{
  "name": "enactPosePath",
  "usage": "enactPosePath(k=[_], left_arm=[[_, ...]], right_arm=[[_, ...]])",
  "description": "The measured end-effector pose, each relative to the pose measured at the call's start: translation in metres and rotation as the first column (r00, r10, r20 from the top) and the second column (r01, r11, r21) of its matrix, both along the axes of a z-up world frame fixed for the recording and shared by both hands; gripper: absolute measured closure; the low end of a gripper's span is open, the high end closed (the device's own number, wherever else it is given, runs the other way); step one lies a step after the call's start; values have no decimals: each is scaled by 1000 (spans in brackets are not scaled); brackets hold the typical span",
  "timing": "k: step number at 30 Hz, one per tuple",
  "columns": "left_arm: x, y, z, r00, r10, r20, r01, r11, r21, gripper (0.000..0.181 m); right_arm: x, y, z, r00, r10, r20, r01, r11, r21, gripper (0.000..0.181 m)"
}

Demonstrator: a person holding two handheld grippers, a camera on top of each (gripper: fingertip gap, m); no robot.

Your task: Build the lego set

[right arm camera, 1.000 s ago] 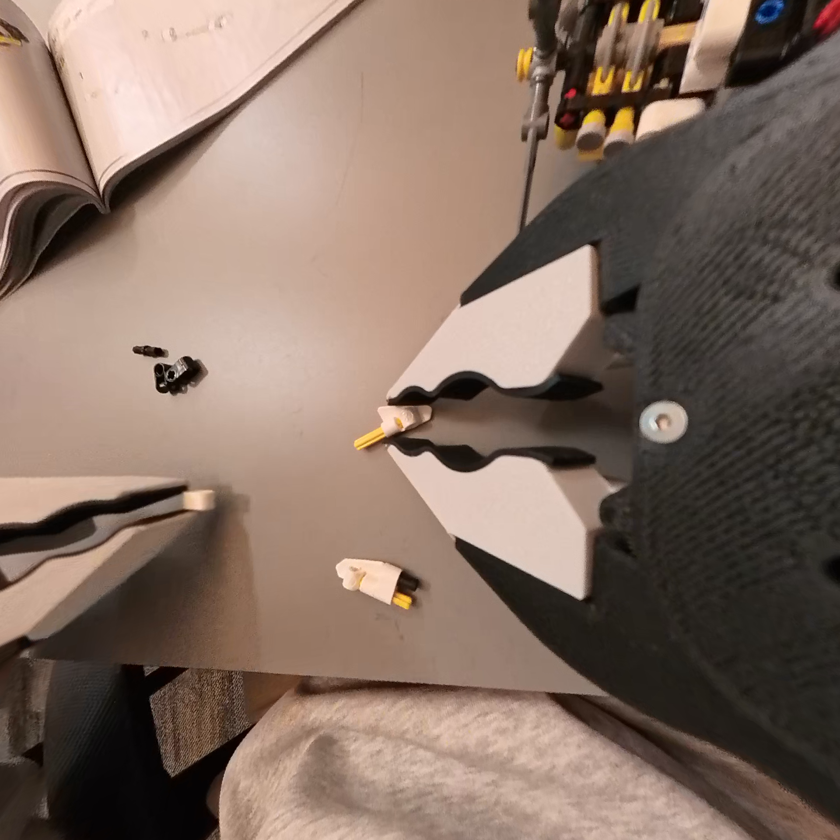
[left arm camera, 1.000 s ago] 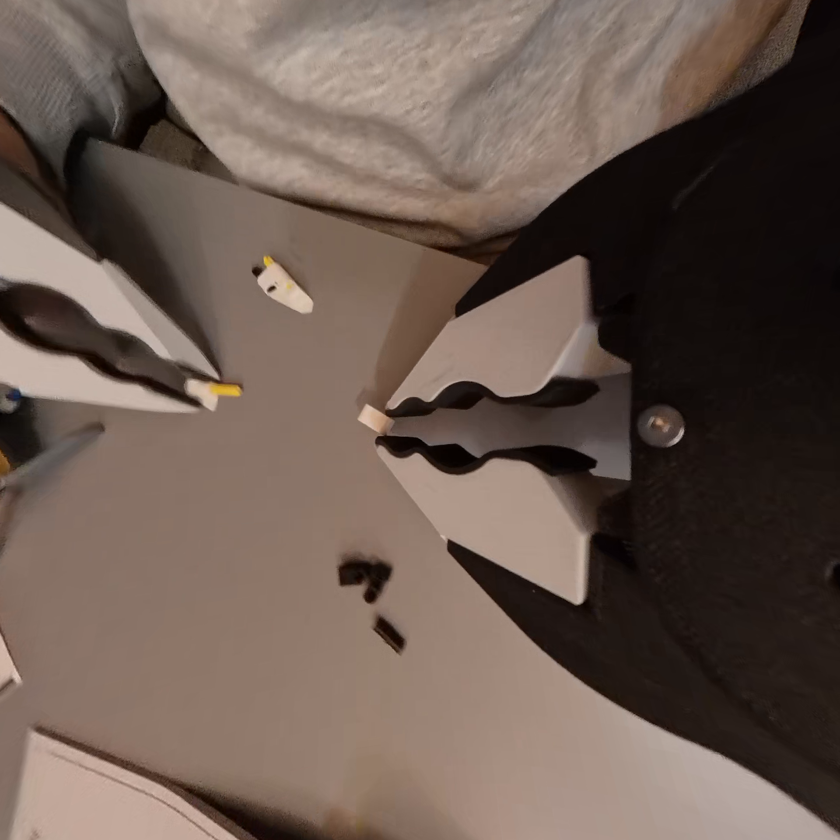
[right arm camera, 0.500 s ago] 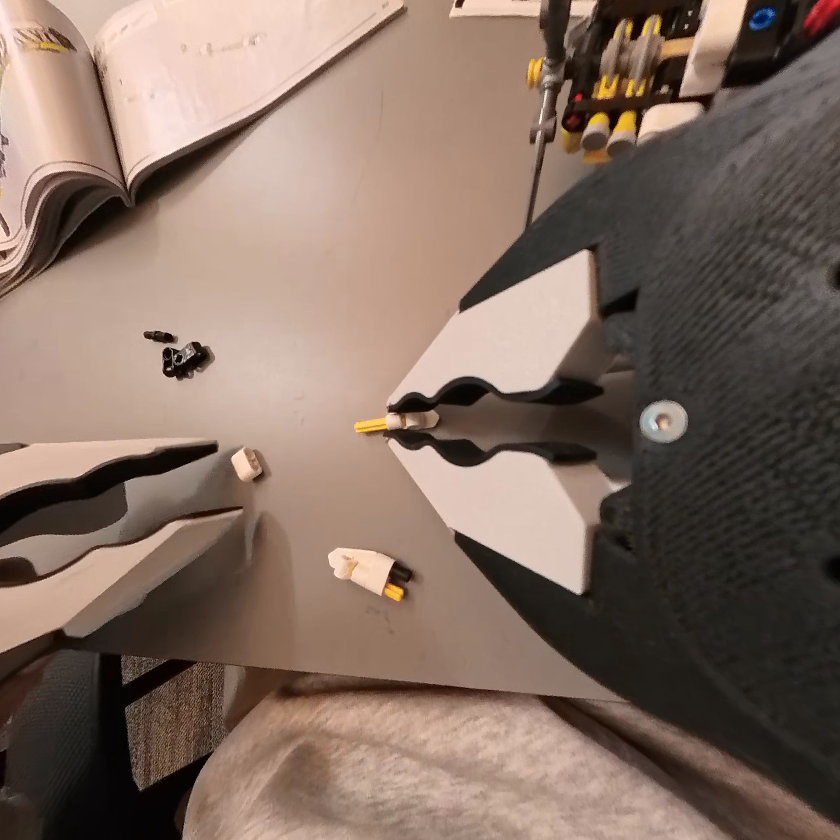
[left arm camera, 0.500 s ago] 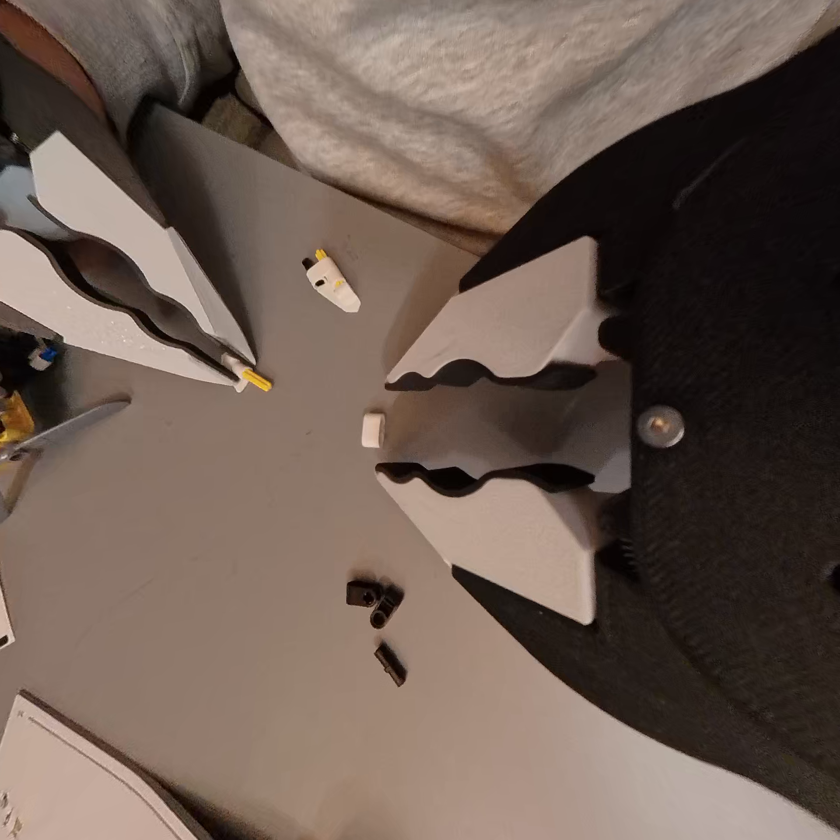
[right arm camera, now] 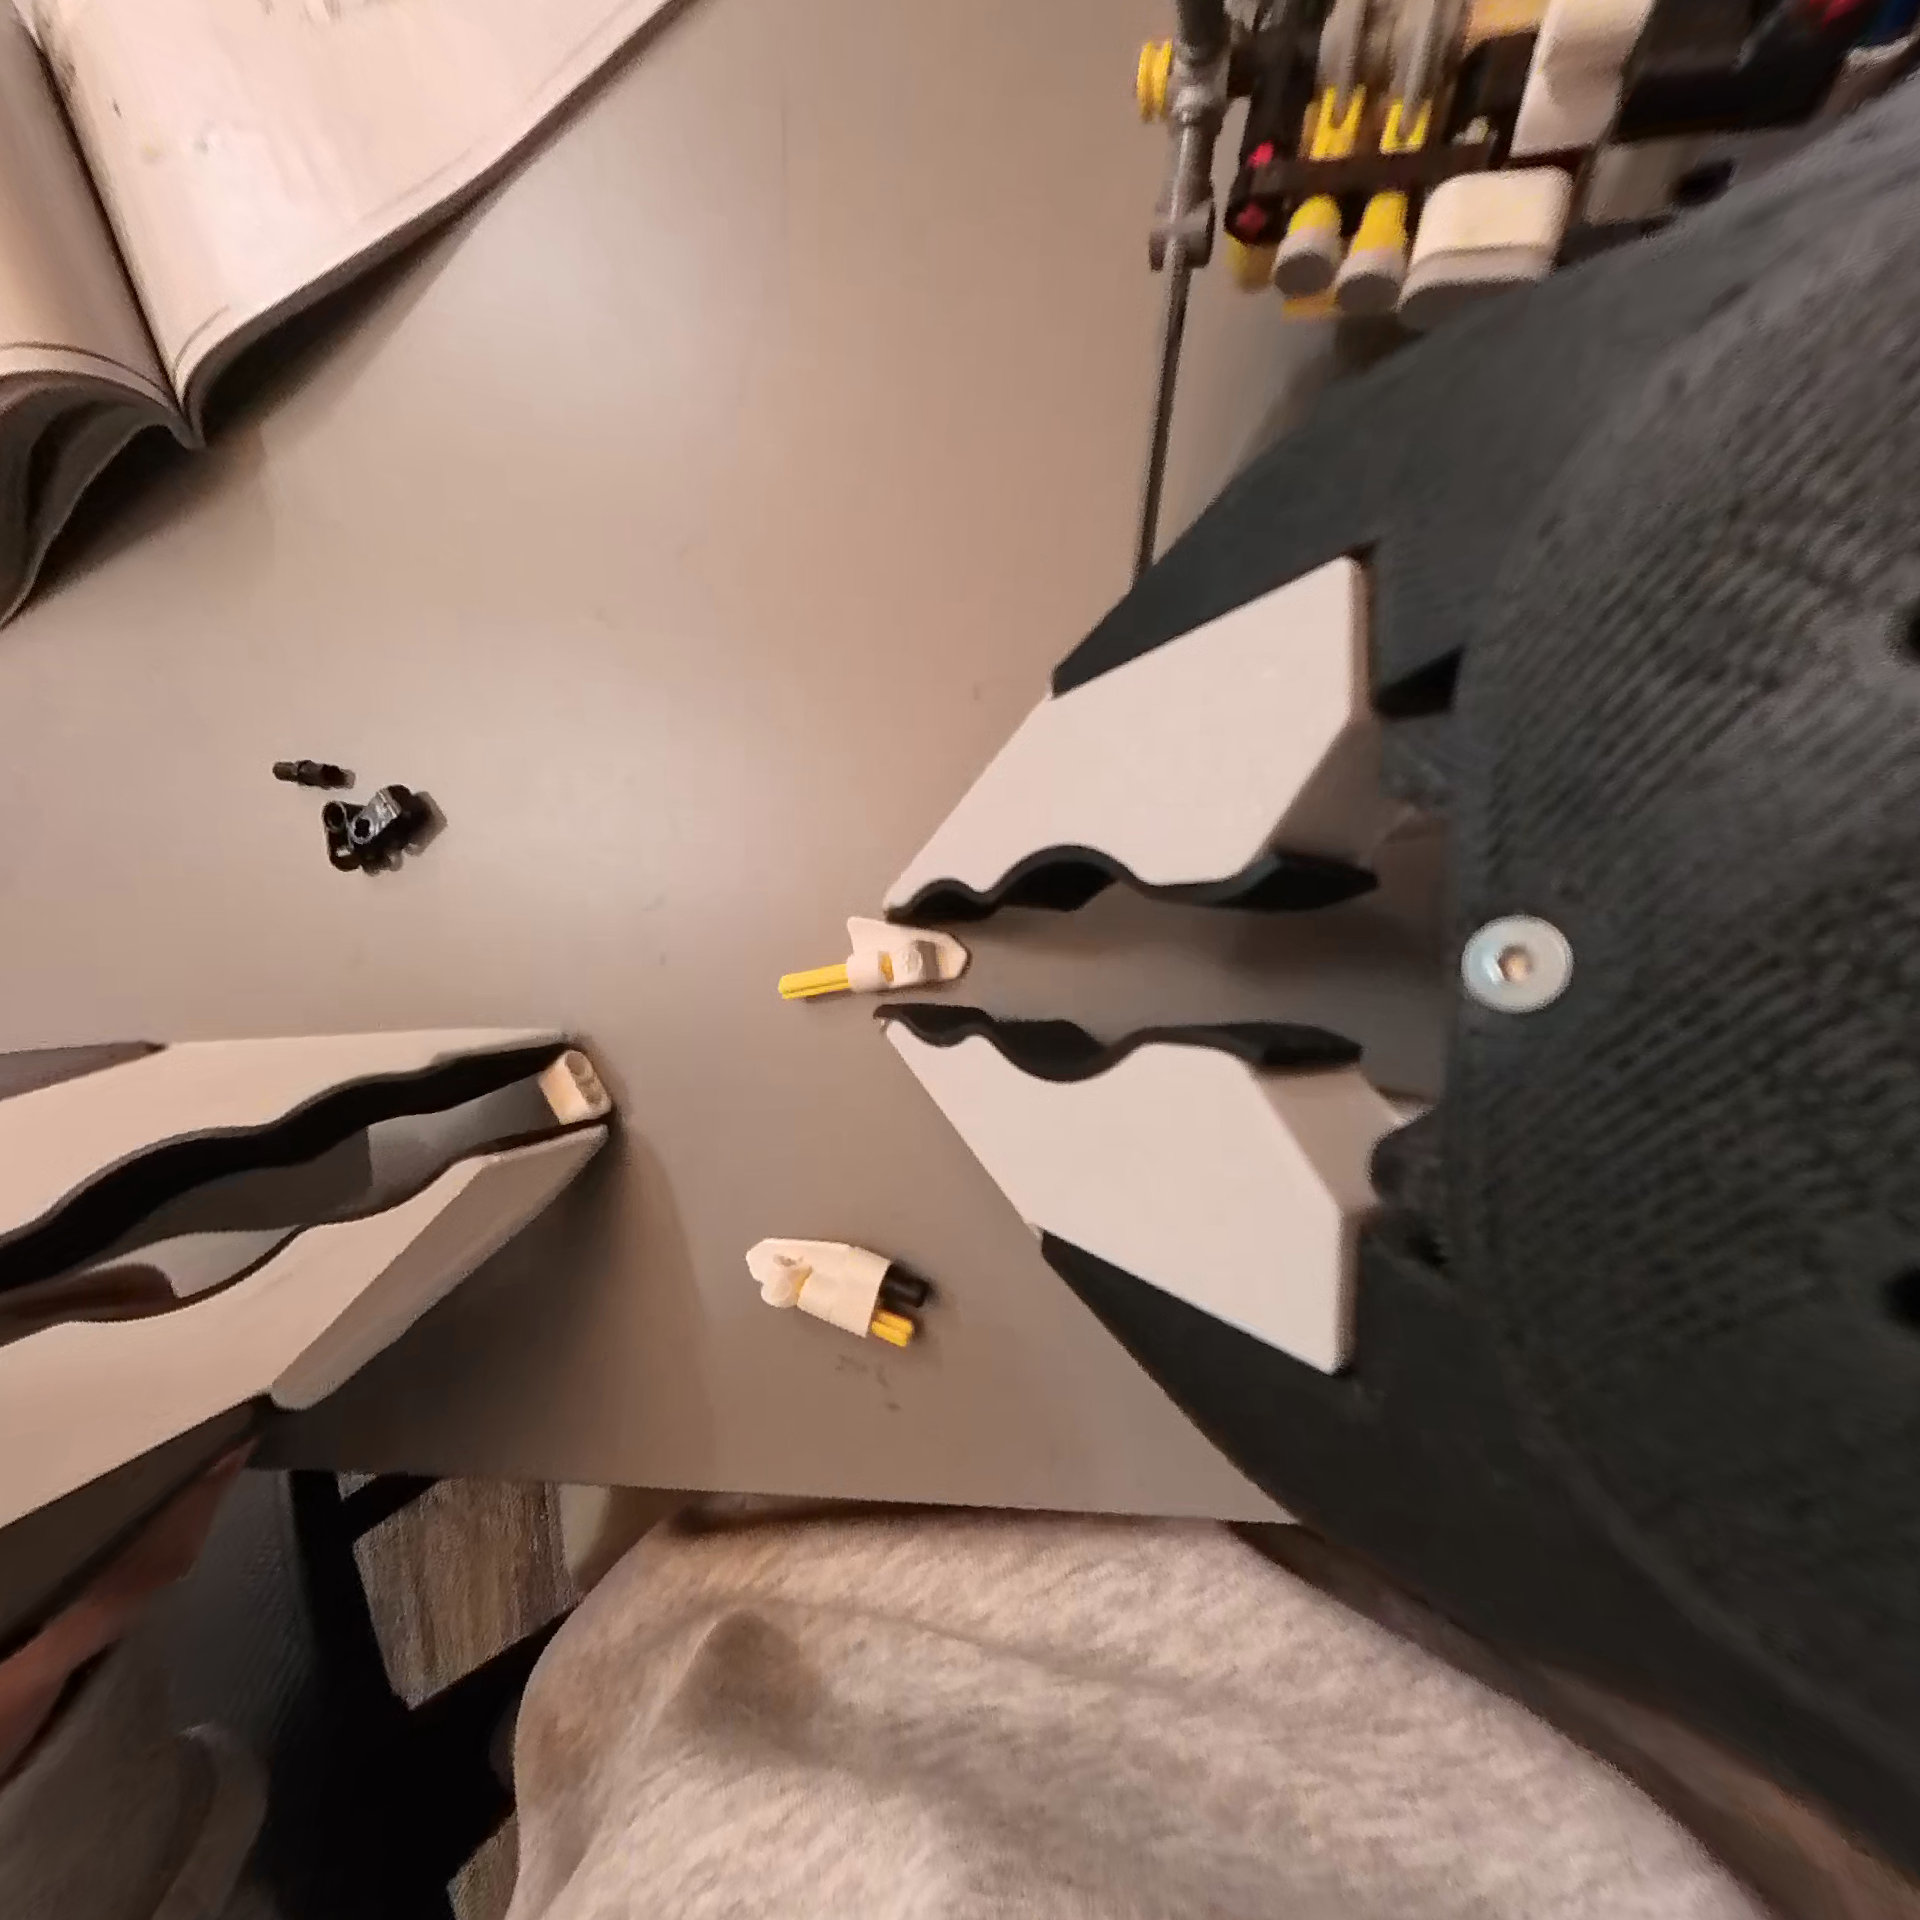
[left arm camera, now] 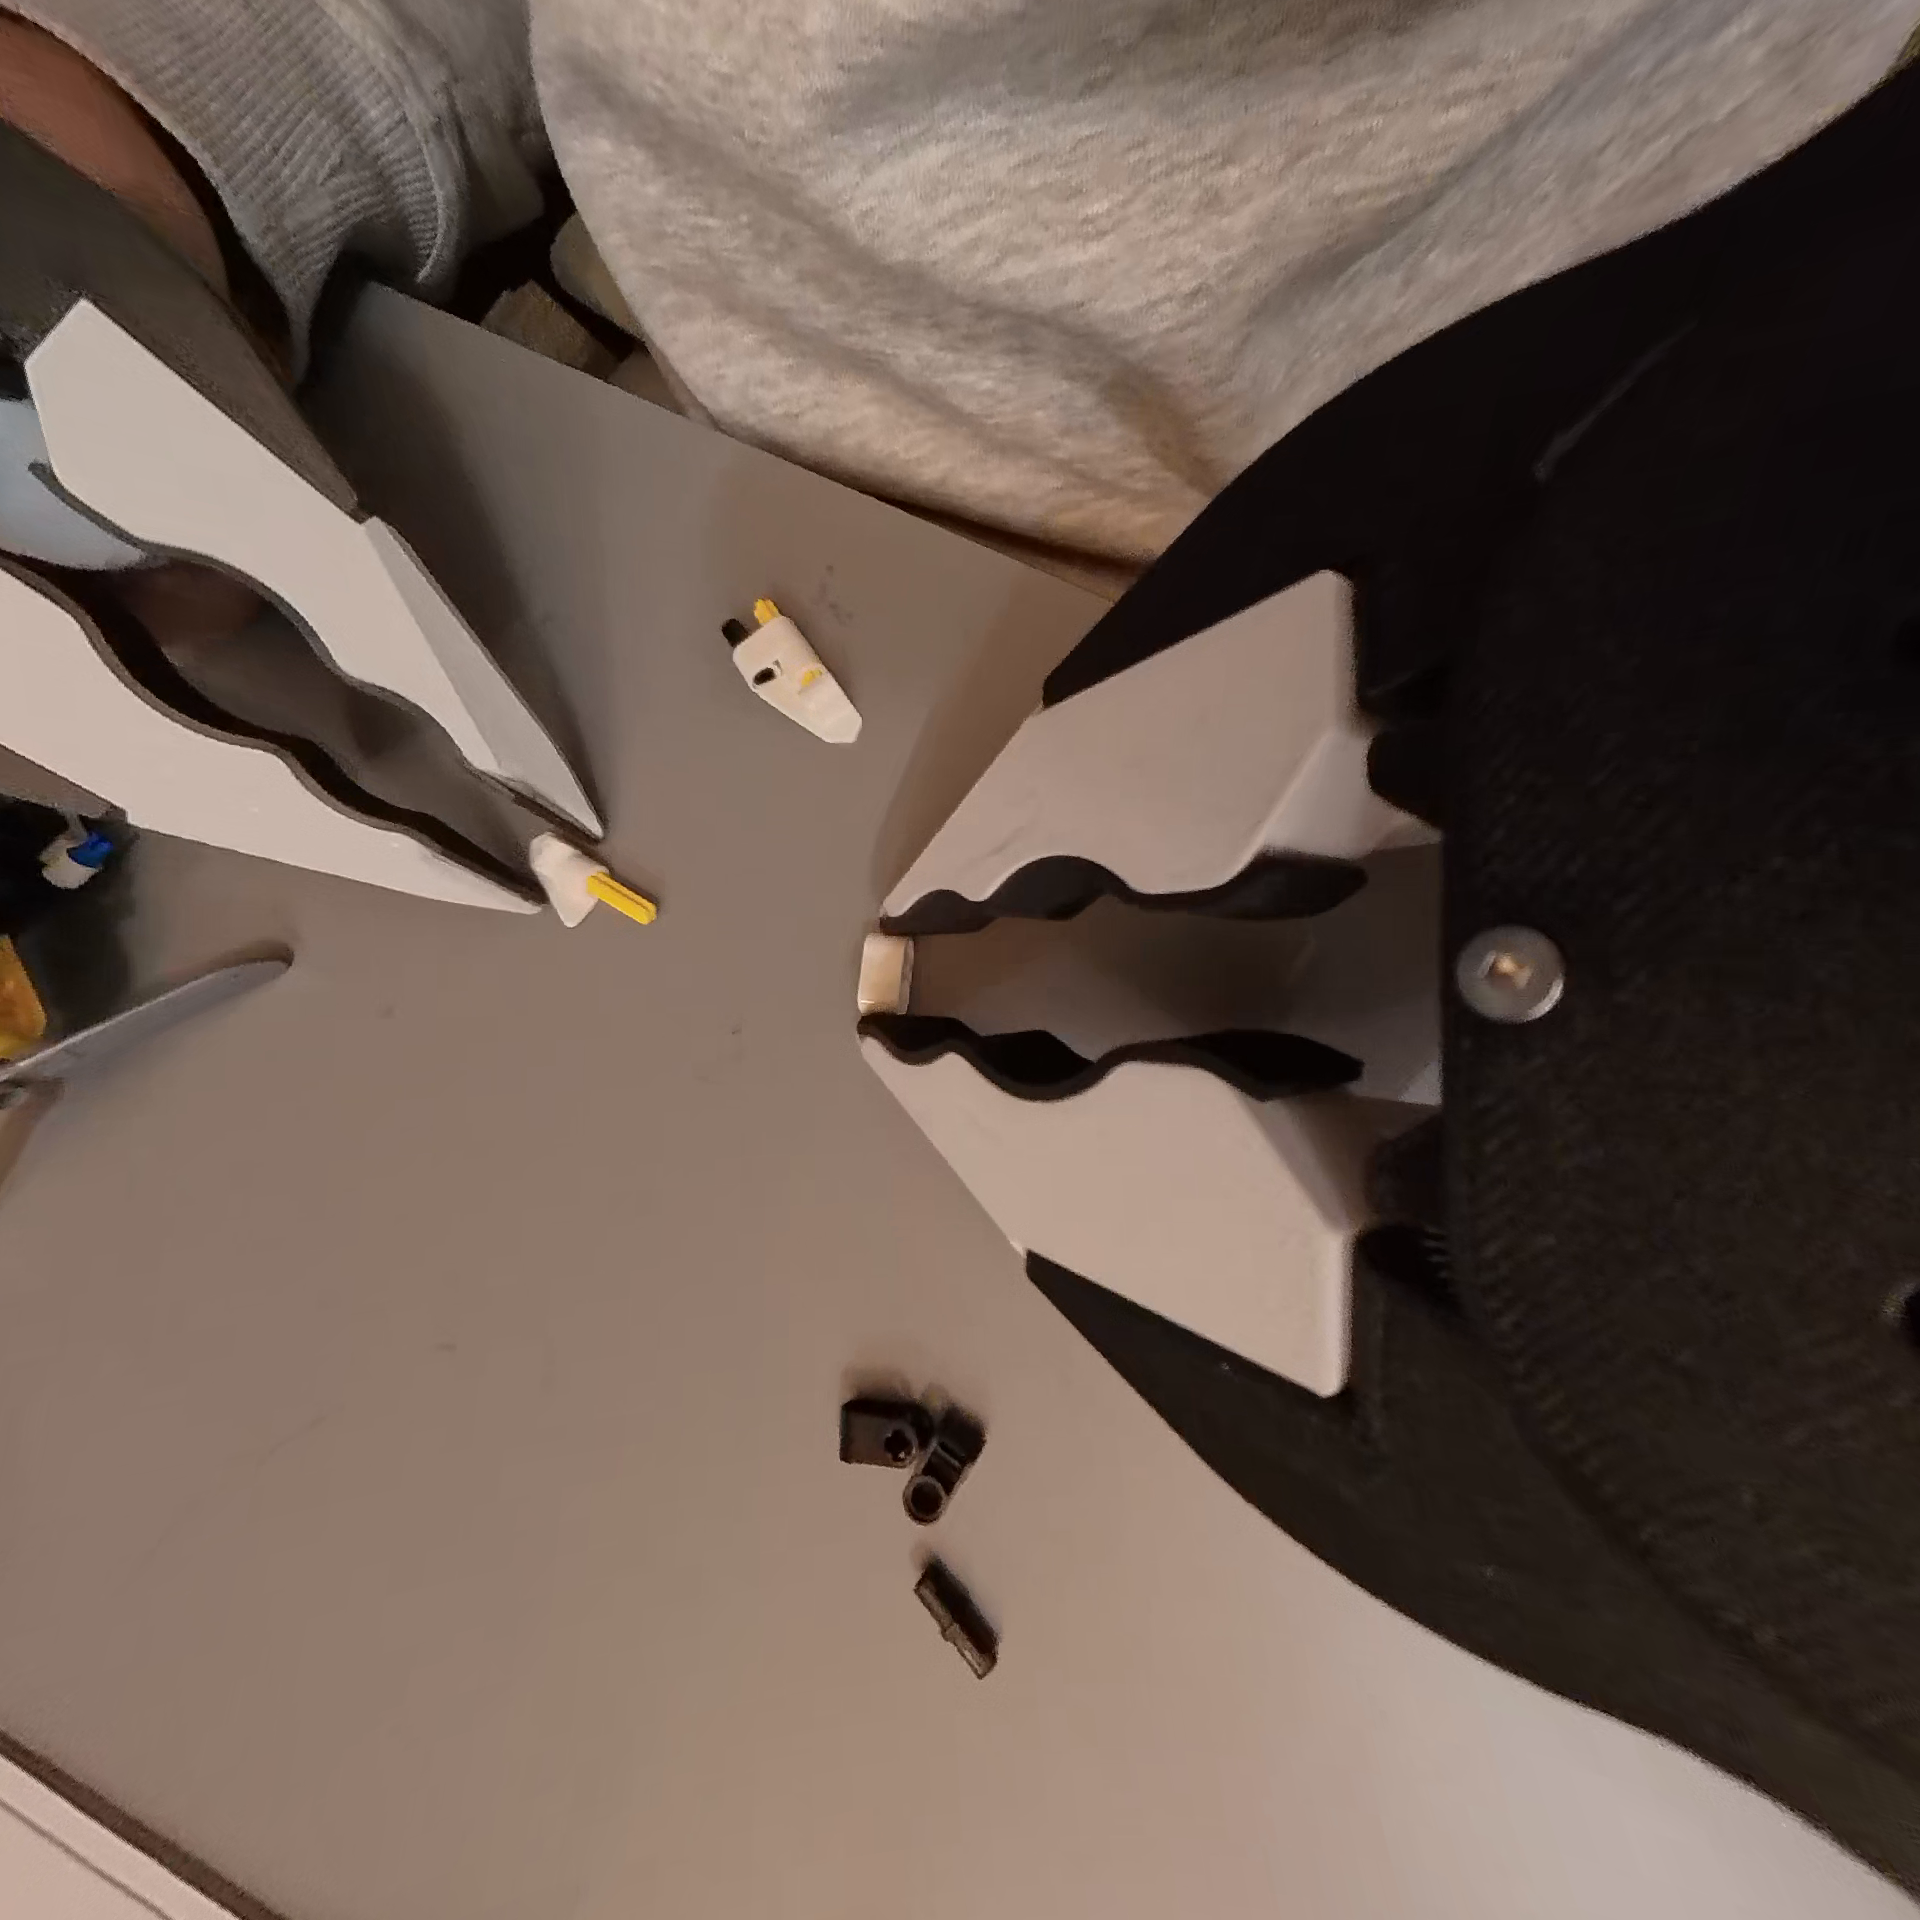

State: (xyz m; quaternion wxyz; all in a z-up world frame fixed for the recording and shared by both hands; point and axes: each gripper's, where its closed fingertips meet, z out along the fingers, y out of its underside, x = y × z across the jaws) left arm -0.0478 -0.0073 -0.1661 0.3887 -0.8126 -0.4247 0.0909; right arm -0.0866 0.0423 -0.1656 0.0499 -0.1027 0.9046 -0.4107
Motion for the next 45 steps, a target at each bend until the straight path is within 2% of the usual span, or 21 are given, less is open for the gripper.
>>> enactPosePath(k=[11,16,22,33,45], left_arm=[[-10,18,6,994,-101,-30,101,995,24,168],[-9,25,-1,987,-160,0,160,987,-5,167],[-6,28,0,980,-195,45,193,980,54,168],[-5,29,1,974,-205,101,191,972,134,169],[-4,29,0,974,-206,96,194,973,124,168]], right_arm=[[2,-1,2,1000,12,-13,-12,1000,-17,173],[7,-4,8,999,37,1,-37,998,-53,173],[16,-5,0,996,89,-11,-89,996,-7,173],[20,-8,-1,993,106,48,-106,994,10,173],[25,-14,-1,988,148,39,-148,989,3,175]])
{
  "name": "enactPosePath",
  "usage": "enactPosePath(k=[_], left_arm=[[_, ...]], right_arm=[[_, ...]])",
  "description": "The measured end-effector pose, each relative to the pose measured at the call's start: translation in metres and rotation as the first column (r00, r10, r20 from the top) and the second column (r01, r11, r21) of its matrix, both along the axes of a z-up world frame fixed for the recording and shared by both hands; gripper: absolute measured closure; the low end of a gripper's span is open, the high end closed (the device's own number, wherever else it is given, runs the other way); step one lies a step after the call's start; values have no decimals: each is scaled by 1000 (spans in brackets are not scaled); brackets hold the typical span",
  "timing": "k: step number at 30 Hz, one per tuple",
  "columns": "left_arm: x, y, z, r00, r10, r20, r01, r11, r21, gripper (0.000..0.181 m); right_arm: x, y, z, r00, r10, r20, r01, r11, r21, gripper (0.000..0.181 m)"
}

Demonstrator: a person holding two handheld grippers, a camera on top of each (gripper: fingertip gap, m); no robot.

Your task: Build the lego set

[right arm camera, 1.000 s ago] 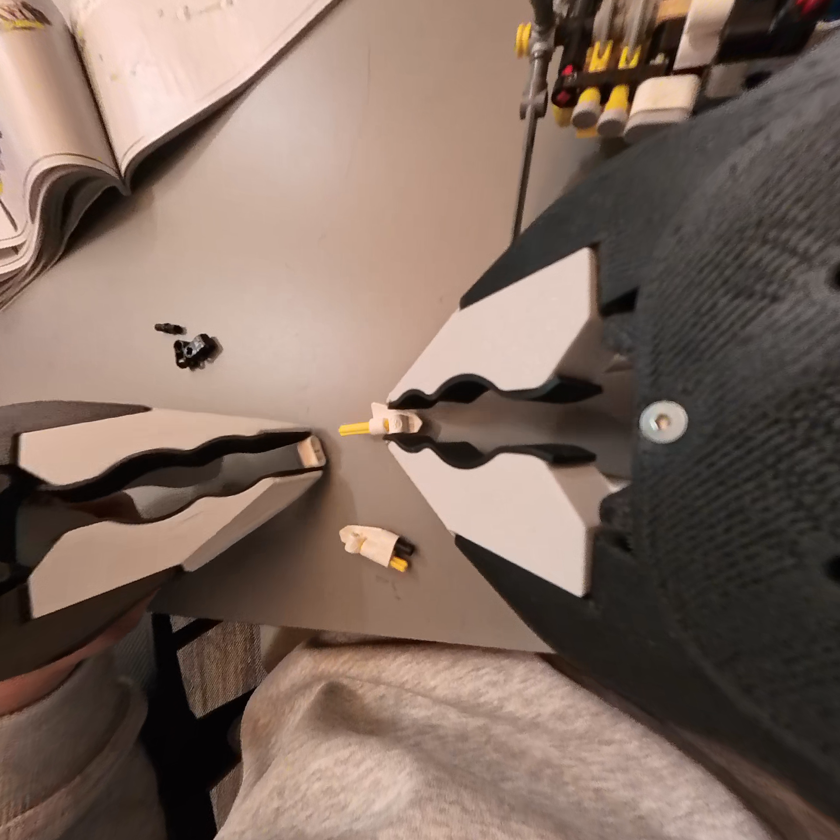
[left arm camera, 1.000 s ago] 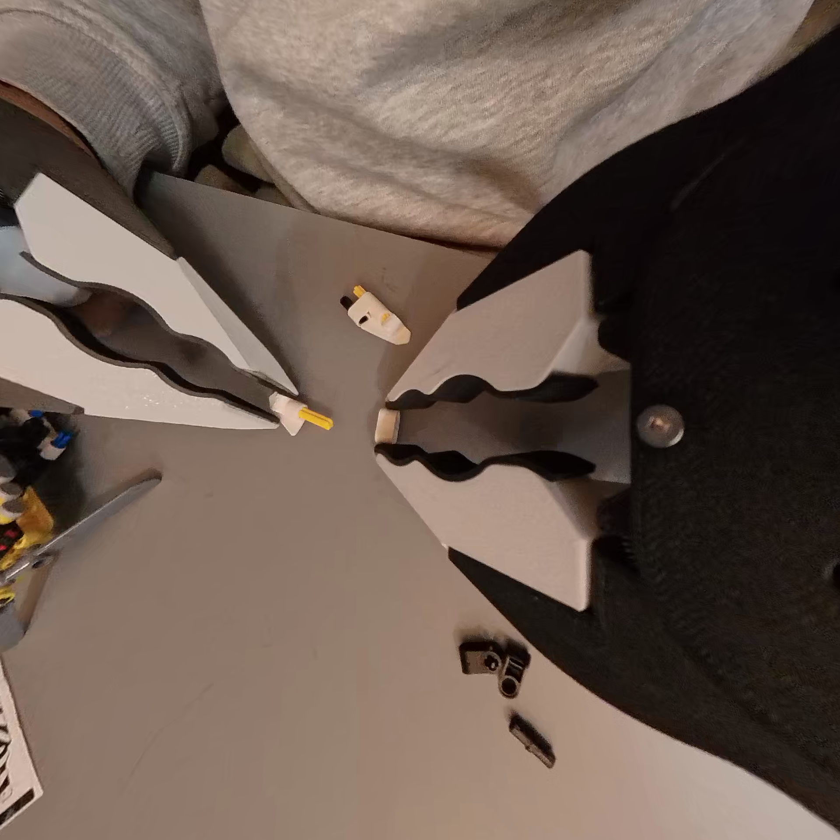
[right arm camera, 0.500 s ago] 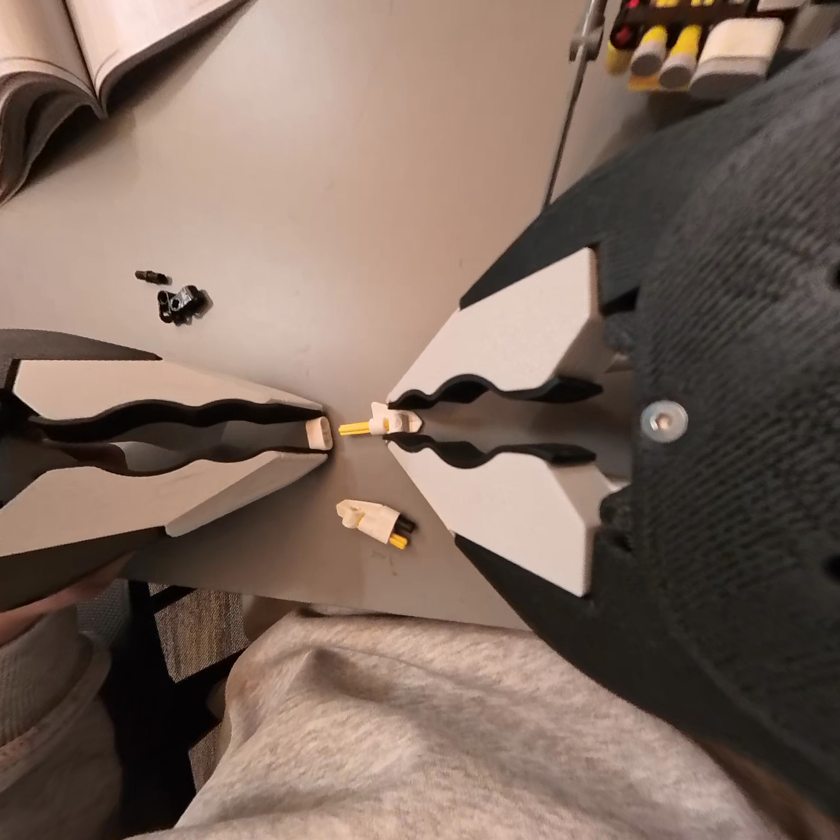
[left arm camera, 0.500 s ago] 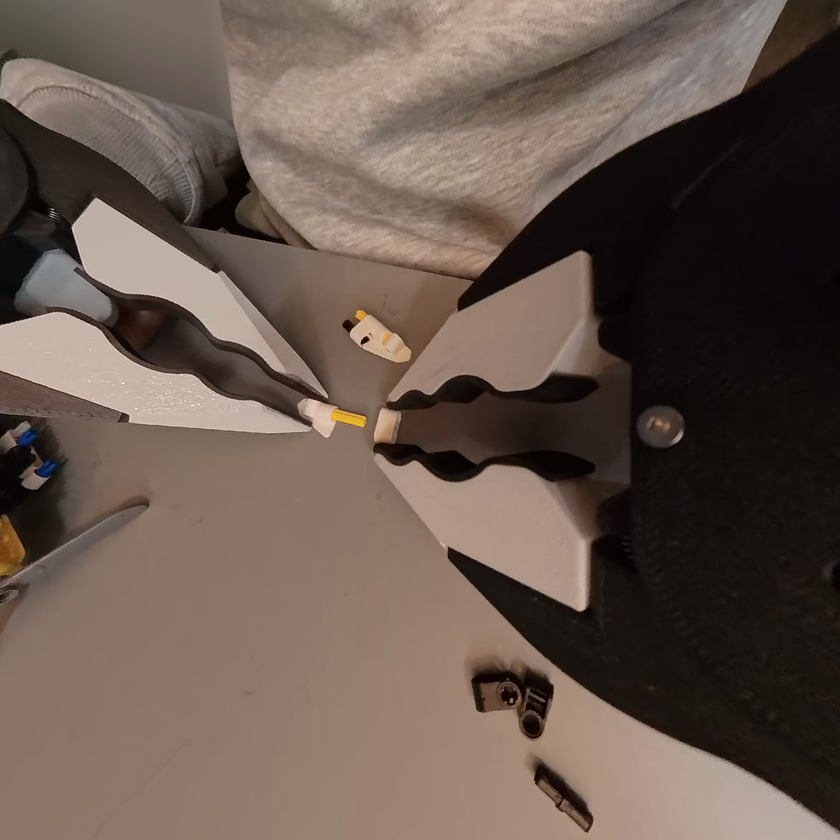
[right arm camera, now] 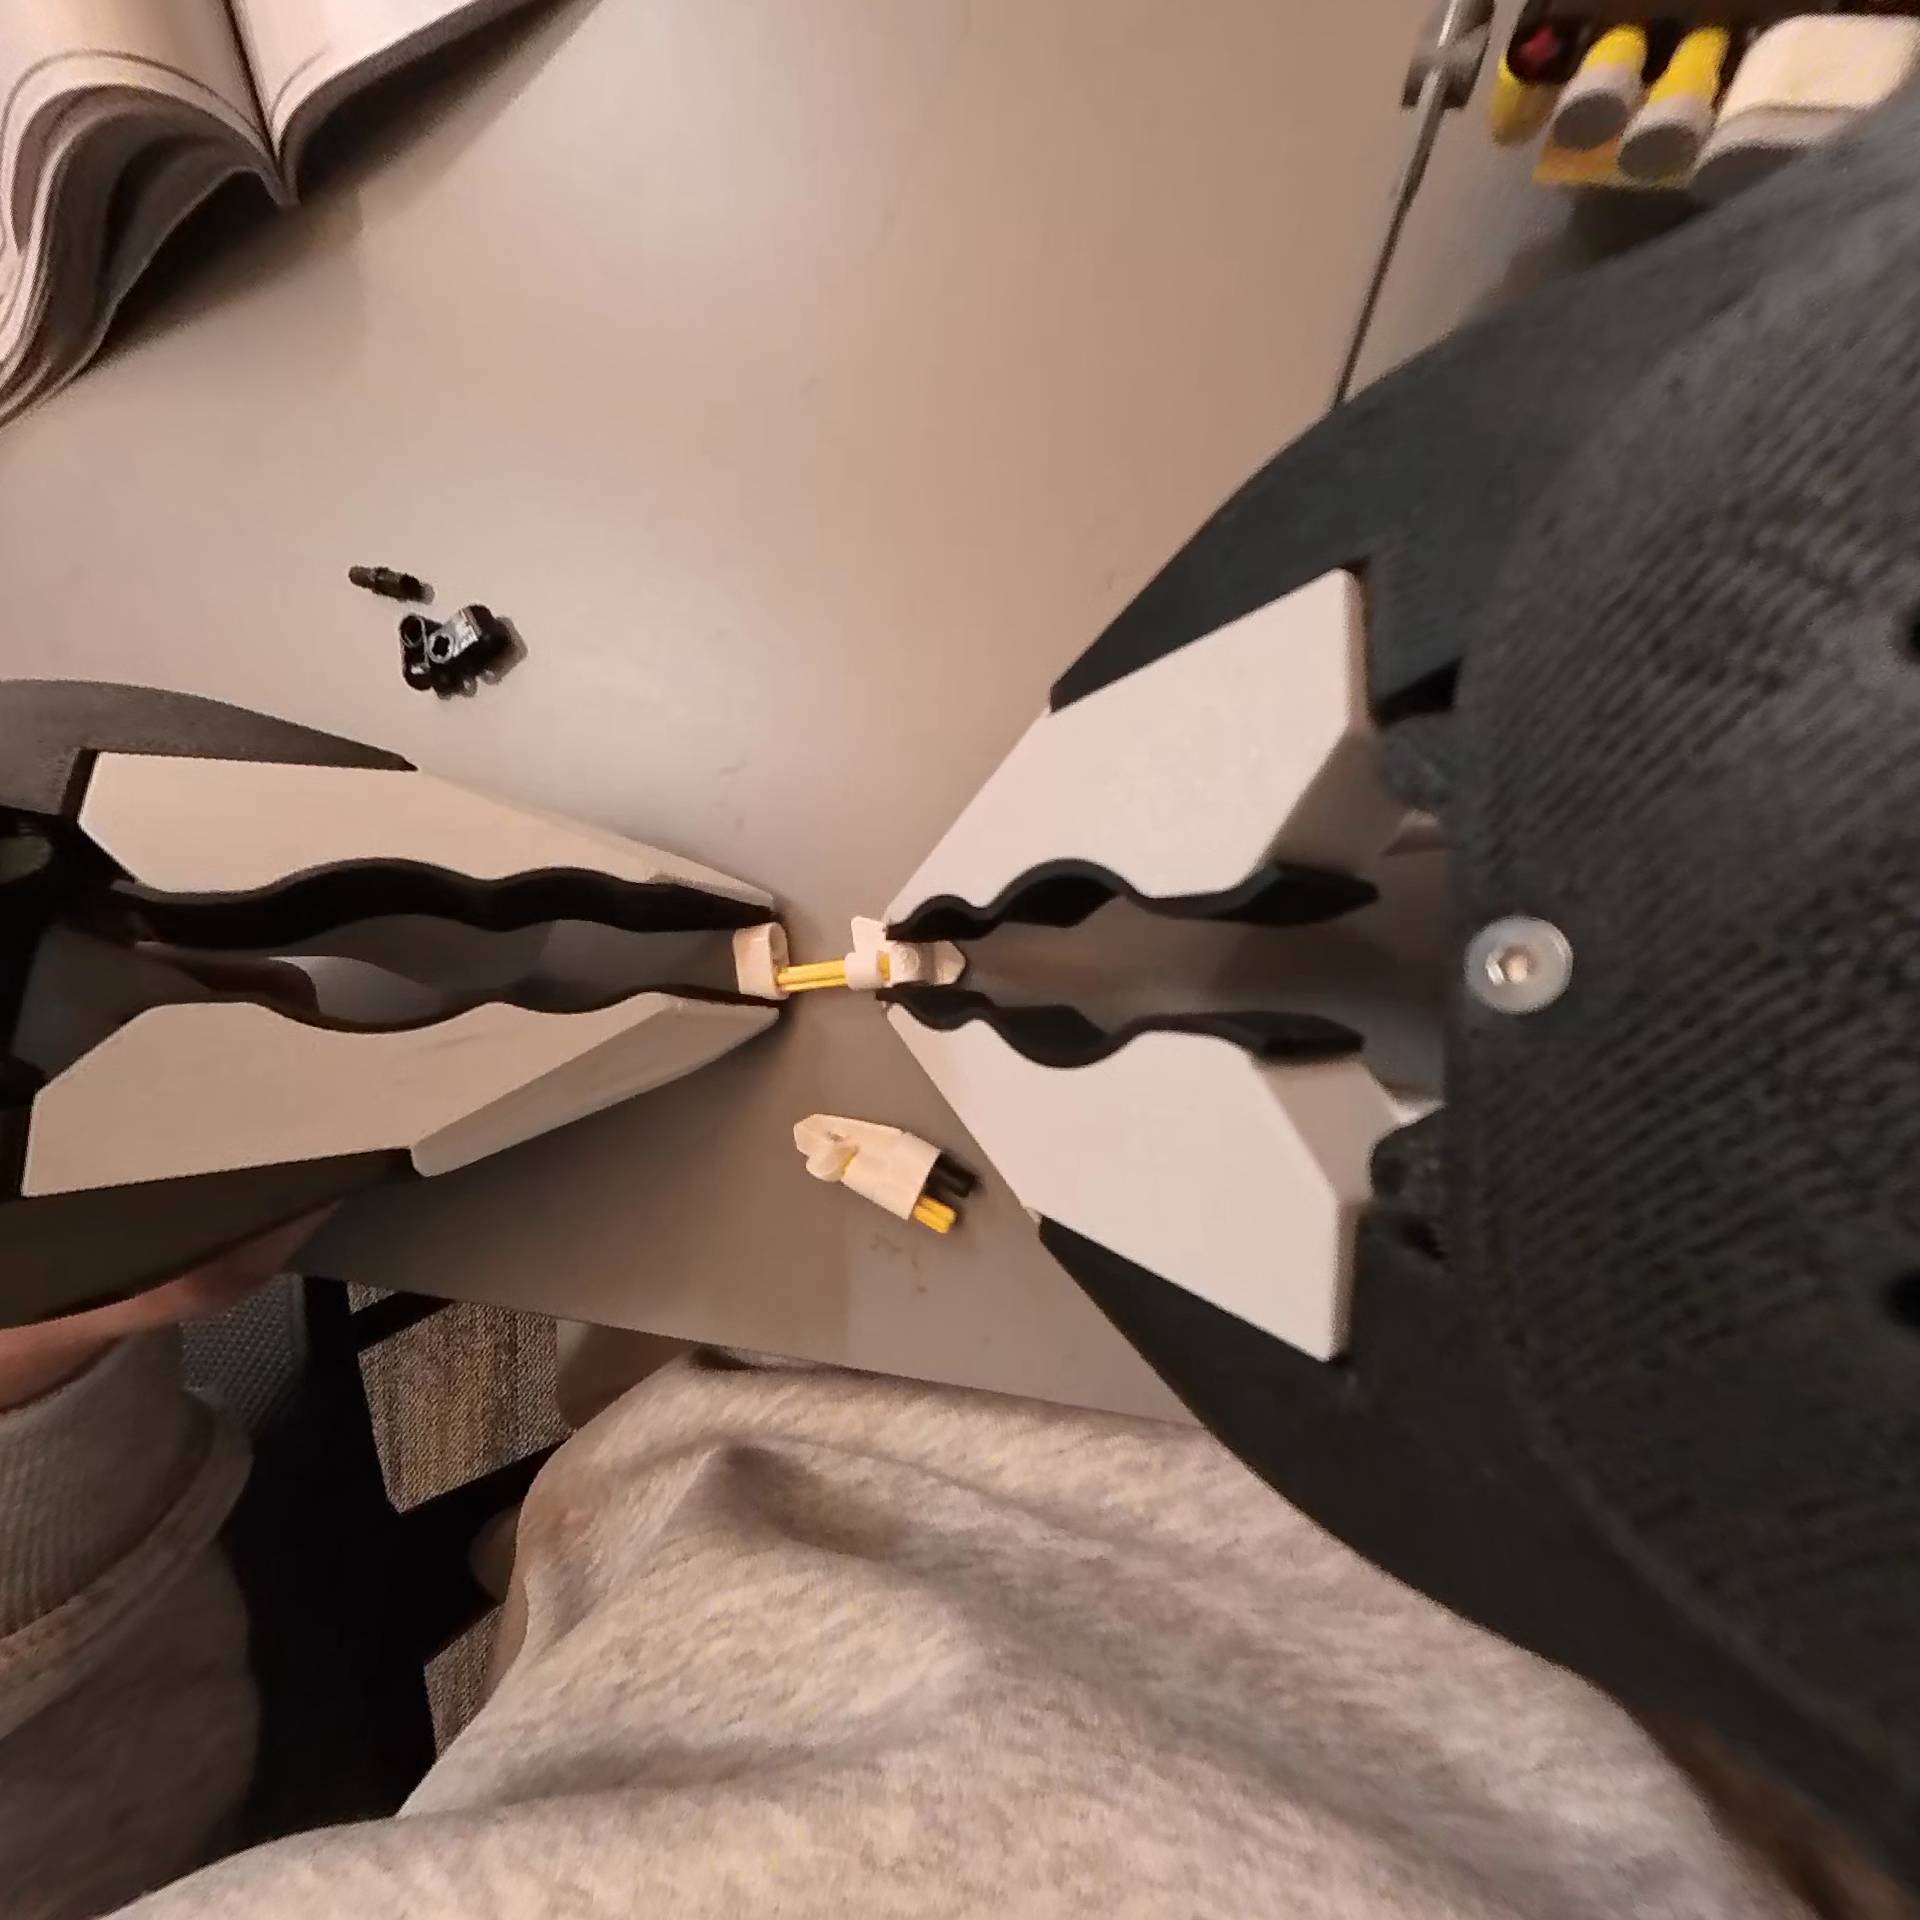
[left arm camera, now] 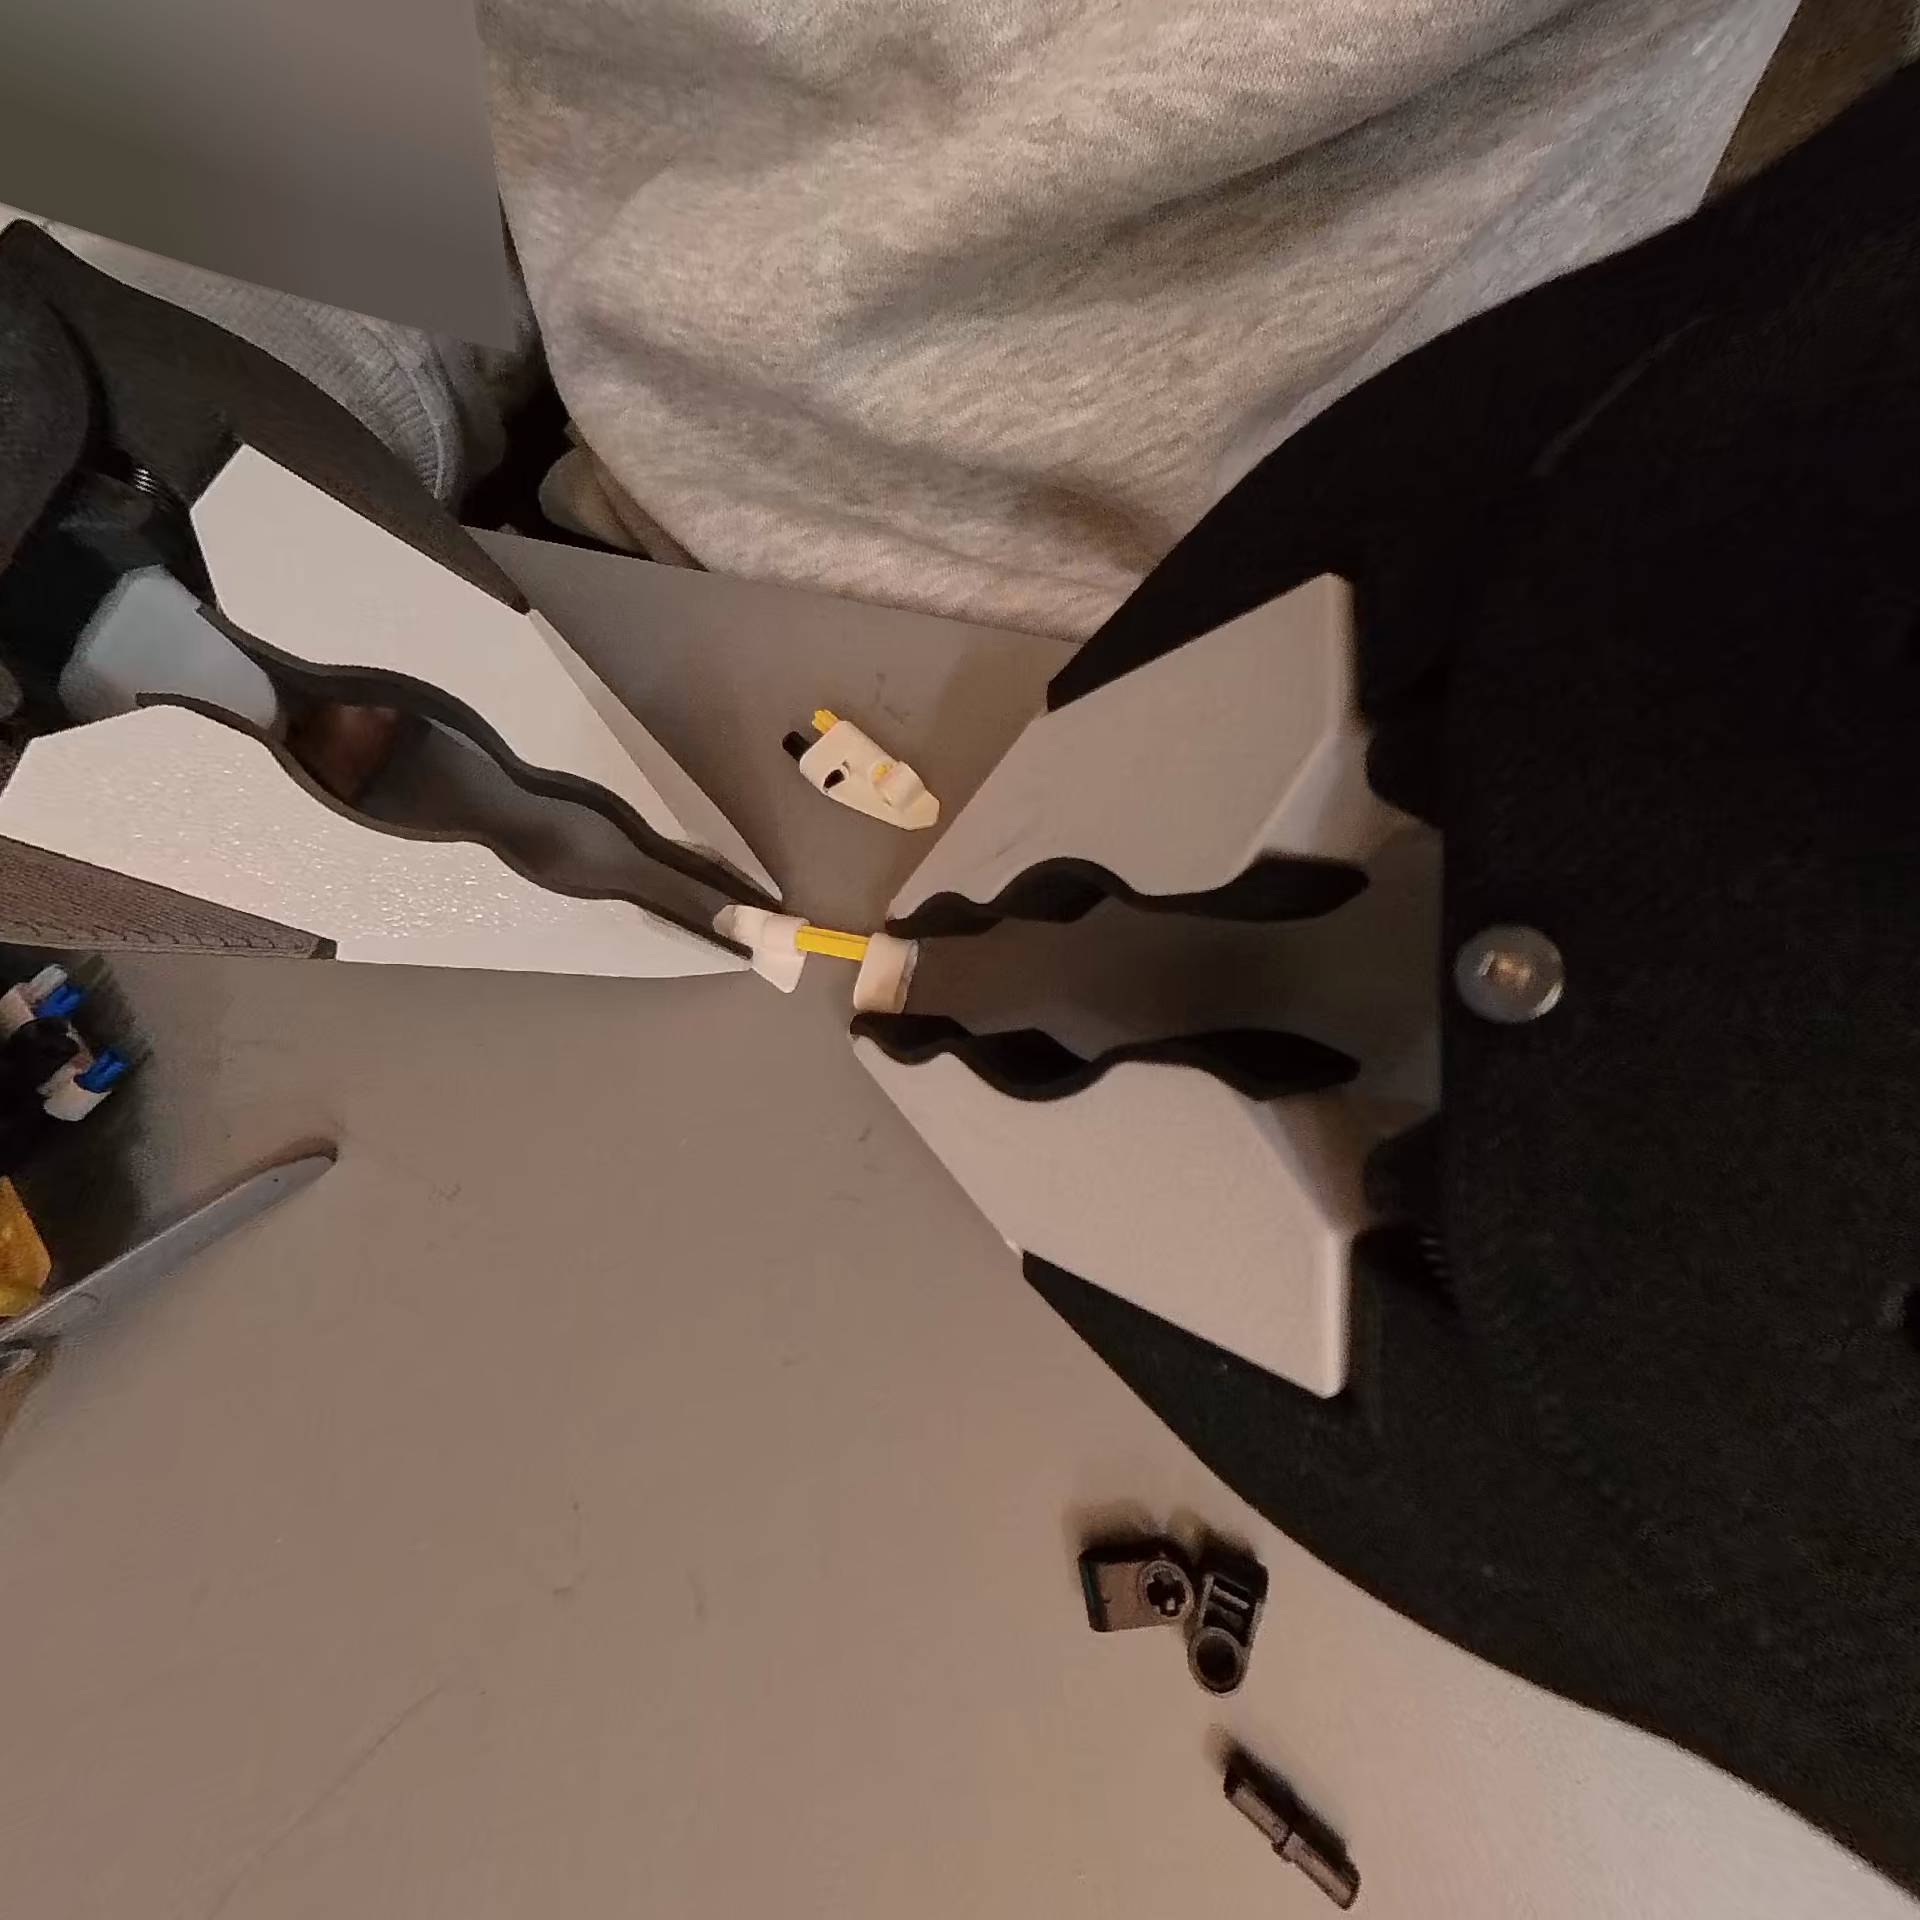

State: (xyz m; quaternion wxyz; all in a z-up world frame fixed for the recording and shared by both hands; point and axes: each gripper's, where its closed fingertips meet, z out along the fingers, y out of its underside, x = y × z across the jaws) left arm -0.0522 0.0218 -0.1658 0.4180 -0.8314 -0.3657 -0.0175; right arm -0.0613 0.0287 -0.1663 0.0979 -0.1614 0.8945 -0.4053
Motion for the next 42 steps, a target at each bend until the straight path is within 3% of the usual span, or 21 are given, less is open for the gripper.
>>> enactPosePath(k=[20,31,38,42], left_arm=[[2,0,-1,998,-24,-59,21,998,-54,168],[2,0,-1,998,-23,-54,21,999,-50,168],[2,1,-1,998,-14,-69,10,998,-64,168],[2,1,-1,998,-3,-61,0,998,-56,168]], right_arm=[[0,0,0,989,-70,128,64,996,54,175],[2,0,-1,995,14,-103,-19,999,-41,175],[3,1,-1,999,9,-49,-10,1000,-23,176],[3,2,-1,998,6,60,-7,1000,21,176]])
